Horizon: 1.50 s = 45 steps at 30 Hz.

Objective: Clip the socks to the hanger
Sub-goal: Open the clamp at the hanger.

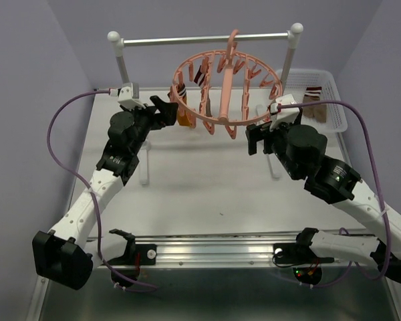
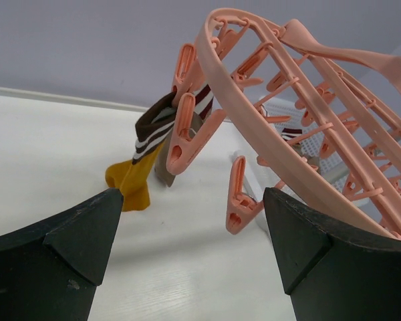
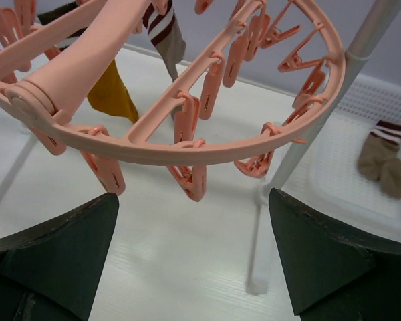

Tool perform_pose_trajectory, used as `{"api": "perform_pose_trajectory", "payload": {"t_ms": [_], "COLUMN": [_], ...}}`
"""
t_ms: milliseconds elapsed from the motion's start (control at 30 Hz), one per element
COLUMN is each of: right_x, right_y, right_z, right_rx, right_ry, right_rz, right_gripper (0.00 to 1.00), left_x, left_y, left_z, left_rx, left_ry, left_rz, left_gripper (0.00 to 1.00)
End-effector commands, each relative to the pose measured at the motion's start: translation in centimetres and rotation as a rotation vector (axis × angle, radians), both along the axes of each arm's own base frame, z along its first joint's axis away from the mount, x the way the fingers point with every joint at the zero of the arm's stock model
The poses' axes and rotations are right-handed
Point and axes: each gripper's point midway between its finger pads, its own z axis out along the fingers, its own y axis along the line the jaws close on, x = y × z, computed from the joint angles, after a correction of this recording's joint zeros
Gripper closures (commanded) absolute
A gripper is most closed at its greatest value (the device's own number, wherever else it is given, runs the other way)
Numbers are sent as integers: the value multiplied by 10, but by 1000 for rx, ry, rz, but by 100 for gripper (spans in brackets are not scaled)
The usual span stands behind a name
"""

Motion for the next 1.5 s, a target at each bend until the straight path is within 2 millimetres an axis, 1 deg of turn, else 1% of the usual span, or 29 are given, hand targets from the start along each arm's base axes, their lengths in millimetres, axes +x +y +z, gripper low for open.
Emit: {"api": "perform_pose_trajectory", "payload": {"t_ms": [0, 100, 133, 167, 200, 233, 267, 300, 367, 400, 467, 500, 533, 567, 600, 667, 700, 733, 767, 900, 933, 1000, 1033, 1067, 1133, 1167, 1233, 1333, 1467], "right_x": [9, 9, 7, 6, 3, 2, 0, -1, -4, -3, 4, 5, 7, 10, 13, 18, 21, 20, 24, 32, 36, 43, 47, 50, 52, 52, 51, 49, 48], "right_y": [-7, 3, 13, 18, 25, 29, 38, 42, 44, 46, 52, 54, 55, 58, 55, 53, 50, 52, 48, 43, 40, 37, 32, 31, 35, 37, 44, 54, 64], "right_z": [48, 56, 52, 48, 37, 35, 22, 16, 17, 18, 27, 28, 29, 24, 32, 24, 25, 21, 14, 3, 0, -7, -7, -10, -16, -18, -24, -24, -21], "right_rx": [-195, -347, -393, -448, -556, -596, -684, -718, -765, -778, -801, -817, -831, -852, -854, -883, -886, -895, -910, -933, -930, -932, -927, -927, -927, -926, -919, -891, -859], "right_ry": [-146, -205, -220, -235, -259, -278, -272, -259, -236, -231, -248, -254, -254, -234, -236, -193, -185, -173, -143, -104, -92, -66, -57, -46, -33, -31, -19, -28, -43], "right_rz": [15, 112, 187, 231, 316, 350, 434, 473, 520, 528, 530, 535, 536, 544, 530, 531, 525, 540, 545, 551, 551, 546, 538, 539, 556, 561, 602, 645, 685], "right_gripper": [0, 0, 0, 0, 0, 0, 0, 0, 0, 1, 5, 10, 17, 18, 18, 18, 18, 20, 21, 23, 26, 30, 33, 36, 44, 46, 51, 54, 55], "left_x": [-7, -4, -3, -3, -4, -5, -6, -7, -11, -12, -13, -14, -14, -15, -15, -17, -18, -20, -20, -21, -22, -22, -22, -25, -28, -28, -35, -42, -59], "left_y": [14, 17, 15, 14, 11, 11, 12, 12, 15, 15, 15, 15, 14, 14, 14, 16, 16, 16, 17, 18, 18, 18, 20, 14, 10, 11, 0, -10, -24], "left_z": [36, 38, 39, 39, 40, 42, 42, 44, 46, 45, 43, 42, 41, 40, 39, 37, 38, 38, 38, 38, 39, 37, 37, 37, 37, 36, 33, 30, 20], "left_rx": [5, 11, 7, 7, 6, 3, 6, 9, 9, 10, 12, 13, 18, 25, 35, 43, 45, 46, 48, 62, 65, 72, 84, 92, 112, 116, 140, 148, 173], "left_ry": [-104, -101, -97, -94, -97, -102, -105, -109, -117, -119, -118, -116, -112, -112, -107, -108, -115, -121, -121, -127, -130, -126, -129, -132, -140, -140, -150, -159, -169], "left_rz": [63, 81, 78, 72, 55, 53, 52, 52, 57, 56, 51, 50, 45, 42, 43, 44, 43, 44, 44, 45, 45, 45, 47, 13, -15, -15, -89, -159, -266], "left_gripper": [1, 1, 1, 1, 1, 1, 1, 1, 1, 1, 1, 1, 1, 1, 1, 1, 1, 1, 1, 1, 1, 1, 1, 1, 1, 1, 1, 1, 1]}}
